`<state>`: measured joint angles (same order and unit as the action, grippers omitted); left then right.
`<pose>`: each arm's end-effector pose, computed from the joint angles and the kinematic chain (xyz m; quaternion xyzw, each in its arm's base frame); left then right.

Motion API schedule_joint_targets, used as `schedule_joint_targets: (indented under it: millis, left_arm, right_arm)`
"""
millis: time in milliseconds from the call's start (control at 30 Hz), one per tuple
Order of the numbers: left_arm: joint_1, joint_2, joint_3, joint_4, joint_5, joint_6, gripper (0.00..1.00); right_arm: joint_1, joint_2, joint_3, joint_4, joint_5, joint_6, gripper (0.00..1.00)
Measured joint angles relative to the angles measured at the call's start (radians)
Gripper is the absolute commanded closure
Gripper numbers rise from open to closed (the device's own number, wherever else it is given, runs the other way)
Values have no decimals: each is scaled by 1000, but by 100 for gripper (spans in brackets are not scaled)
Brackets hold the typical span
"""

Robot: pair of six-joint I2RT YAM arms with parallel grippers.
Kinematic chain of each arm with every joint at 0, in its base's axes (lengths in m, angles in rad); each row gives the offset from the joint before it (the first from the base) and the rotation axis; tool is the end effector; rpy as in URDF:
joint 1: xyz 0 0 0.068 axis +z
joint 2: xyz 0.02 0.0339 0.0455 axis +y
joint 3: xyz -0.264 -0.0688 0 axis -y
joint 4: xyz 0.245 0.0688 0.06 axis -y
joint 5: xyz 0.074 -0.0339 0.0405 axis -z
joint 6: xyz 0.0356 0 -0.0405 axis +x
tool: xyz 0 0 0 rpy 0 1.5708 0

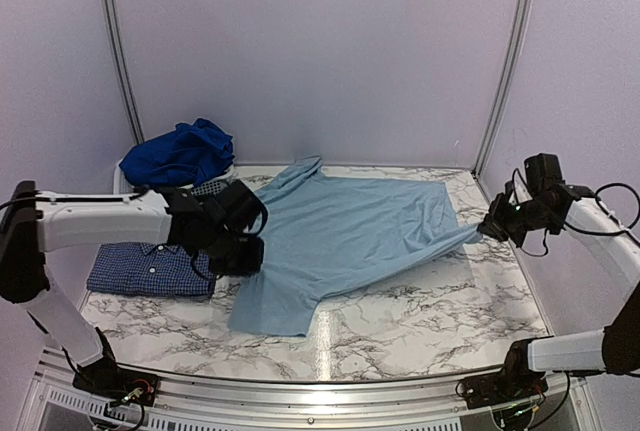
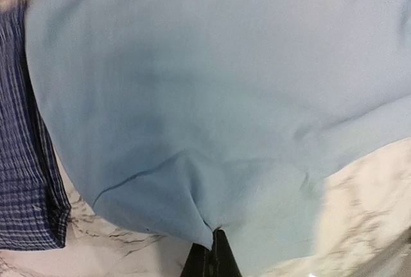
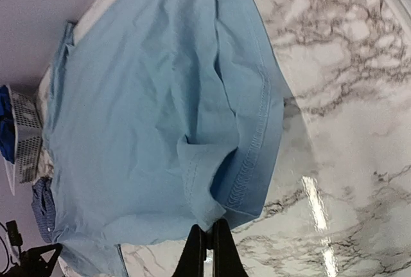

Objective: Fold and stack the mixed laundry pile
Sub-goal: Pick up the flattened T-shirt from the center of the board, then flatten out the flattened T-shirt at the center of the board.

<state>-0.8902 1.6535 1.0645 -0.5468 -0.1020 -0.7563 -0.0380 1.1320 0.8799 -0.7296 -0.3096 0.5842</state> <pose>0.2073 -0.2503 0.1912 0.0543 0.9737 -0.1242 0.1830 0.2203 0.0025 0.2598 0.2468 0.9138 0.2194 0.2364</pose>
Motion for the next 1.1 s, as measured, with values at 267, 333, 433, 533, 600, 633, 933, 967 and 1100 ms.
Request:
schedule_joint_targets:
  millis: [267,333,433,533,600,633,933,967,1100]
  left_arm:
    - [80,-315,462,26,-101,94,100]
    - [80,-354,557,26,-122,113,100]
    - [71,-387,647,23,-127,130,100]
    - [33,-406,695,23,-136,158,100]
    - [-6,-427,710,26,-134,182,100]
    - [-21,-437,716,26,-133,190,100]
    - [-43,-405,906,73,-143,269,100]
    - [-32,-382,929,77,-151,276,100]
    - [113,-261,976,129,-121,258,100]
  right_arm:
    - [-29,-3,484,-18,-18,-58,100]
    - [-31,5,613,-24,-29,-70,100]
    - [-32,14,745,-37,-48,-82,100]
    - [-32,11,861,-51,-72,-85,100]
    - [-32,-2,930,-59,-90,-83,100]
    - [-32,-10,952,-60,-98,-79,100]
    - [-33,-53,1025,-53,-156,-42,100]
    - [-32,-39,1019,-50,-151,-42,100]
    - [-32,78,978,10,-128,-34,100]
